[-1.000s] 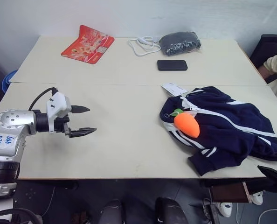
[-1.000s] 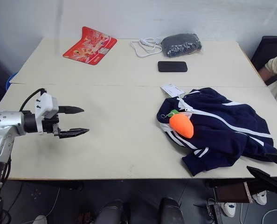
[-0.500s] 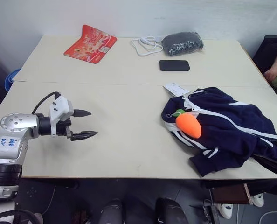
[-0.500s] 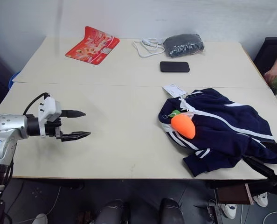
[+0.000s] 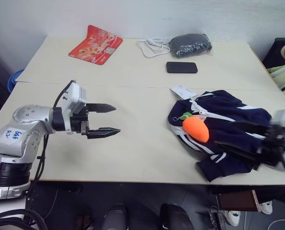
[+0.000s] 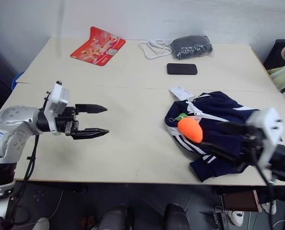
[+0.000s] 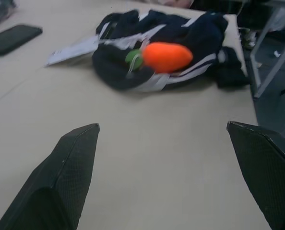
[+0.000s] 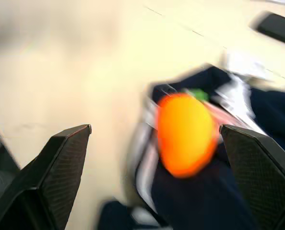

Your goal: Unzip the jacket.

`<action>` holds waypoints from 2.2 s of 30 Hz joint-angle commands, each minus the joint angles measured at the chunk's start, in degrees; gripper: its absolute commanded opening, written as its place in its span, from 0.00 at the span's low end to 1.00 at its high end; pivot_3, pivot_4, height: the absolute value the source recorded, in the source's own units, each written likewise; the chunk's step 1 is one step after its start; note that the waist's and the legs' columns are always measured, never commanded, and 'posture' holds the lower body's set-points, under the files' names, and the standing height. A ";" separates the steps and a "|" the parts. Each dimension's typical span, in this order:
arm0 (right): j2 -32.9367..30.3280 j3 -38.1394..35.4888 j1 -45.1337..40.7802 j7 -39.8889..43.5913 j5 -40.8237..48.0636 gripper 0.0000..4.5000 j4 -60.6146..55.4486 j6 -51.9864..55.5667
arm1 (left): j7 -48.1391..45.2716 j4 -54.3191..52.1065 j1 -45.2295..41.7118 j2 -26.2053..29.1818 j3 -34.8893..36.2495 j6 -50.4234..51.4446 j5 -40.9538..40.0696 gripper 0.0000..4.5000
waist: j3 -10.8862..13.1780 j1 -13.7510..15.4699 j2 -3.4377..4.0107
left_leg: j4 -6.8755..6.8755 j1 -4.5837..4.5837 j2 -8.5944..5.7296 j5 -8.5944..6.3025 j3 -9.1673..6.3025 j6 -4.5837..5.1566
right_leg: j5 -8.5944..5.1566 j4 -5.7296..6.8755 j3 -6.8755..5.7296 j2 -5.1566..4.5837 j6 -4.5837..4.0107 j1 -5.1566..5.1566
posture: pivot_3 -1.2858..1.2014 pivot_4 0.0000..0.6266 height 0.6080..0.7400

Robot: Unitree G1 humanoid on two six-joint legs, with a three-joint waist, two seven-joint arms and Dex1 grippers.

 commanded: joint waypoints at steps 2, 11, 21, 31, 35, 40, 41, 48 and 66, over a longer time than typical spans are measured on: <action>4.05 12.22 -7.83 -15.50 1.10 1.00 -3.64 5.80 | 0.94 -4.81 -2.35 -0.97 -1.00 2.94 -3.18 1.00 | -0.01 -0.03 -0.01 | 0.00 -0.01 0.00 0.00 -0.03 0.00 | 0.00 0.00 -0.03 0.00 0.00 0.00 | 0.52 0.24 1.00; 11.31 24.54 -13.90 -30.37 -11.90 1.00 0.91 8.46 | -0.12 -4.90 -0.86 -0.99 -5.32 -3.31 2.56 1.00 | -0.01 0.09 -0.01 | 0.05 -0.18 -0.05 0.00 0.31 0.00 | 0.00 -0.02 -0.13 0.00 0.00 -0.09 | 0.52 0.24 1.00; 17.68 32.39 -13.08 -28.93 -23.71 0.66 10.18 0.30 | 1.15 -4.20 -2.26 -2.86 -5.53 -4.42 3.49 1.00 | -0.01 -0.11 -0.01 | 0.04 -0.18 -0.01 0.00 0.46 0.00 | 0.00 -0.02 -0.10 0.04 0.00 -0.11 | 0.52 0.24 1.00; 18.88 30.51 -12.70 -26.47 -27.63 0.01 11.81 -2.00 | 1.19 -4.05 -2.61 -3.15 -5.60 -4.62 3.61 1.00 | -0.01 -0.11 -0.01 | 0.04 -0.17 0.01 0.00 0.46 0.00 | 0.00 -0.01 -0.09 0.04 0.00 -0.11 | 0.52 0.24 1.00; 19.93 25.88 -14.70 -24.89 -22.71 0.01 8.90 1.28 | 1.08 -2.84 -3.29 -3.73 -6.22 -5.16 4.12 1.00 | -0.01 -0.05 -0.01 | 0.05 -0.17 0.00 0.00 0.46 0.00 | 0.00 -0.02 -0.09 0.04 0.00 -0.10 | 0.52 0.24 1.00; 16.73 9.51 -23.01 -27.18 -17.22 0.01 12.96 7.91 | 1.05 -1.76 -5.28 -5.35 -7.06 -5.83 4.62 1.00 | 0.00 -0.06 0.00 | 0.06 -0.21 0.00 0.00 0.46 0.00 | 0.00 0.00 -0.08 0.04 0.00 -0.13 | 0.52 0.24 1.00; 14.17 7.01 -24.72 -26.82 -17.83 0.01 15.11 8.19 | 1.25 -1.40 -5.78 -5.62 -6.84 -5.75 4.54 1.00 | 0.00 0.06 0.00 | 0.05 -0.22 0.00 0.00 0.48 0.00 | 0.00 -0.01 -0.07 0.04 0.00 -0.15 | 0.52 0.24 1.00; -1.66 7.13 -25.76 -22.84 -33.31 0.01 42.26 -7.27 | 2.06 -0.89 -6.93 -6.77 -6.64 -5.56 4.21 1.00 | 0.00 -0.15 0.00 | -0.05 -0.21 -0.04 -0.03 0.50 0.05 | 0.00 -0.13 -0.08 0.03 0.00 -0.11 | 0.52 0.24 1.00; 0.75 16.95 -43.28 -26.85 -49.19 0.17 107.95 -45.10 | 4.90 -4.55 -4.49 -7.01 -6.86 -4.99 4.50 1.00 | 0.06 -2.91 0.11 | -0.15 -0.12 0.02 0.03 0.55 -0.02 | 0.00 -0.08 0.00 0.04 0.01 -0.12 | 0.52 0.24 1.00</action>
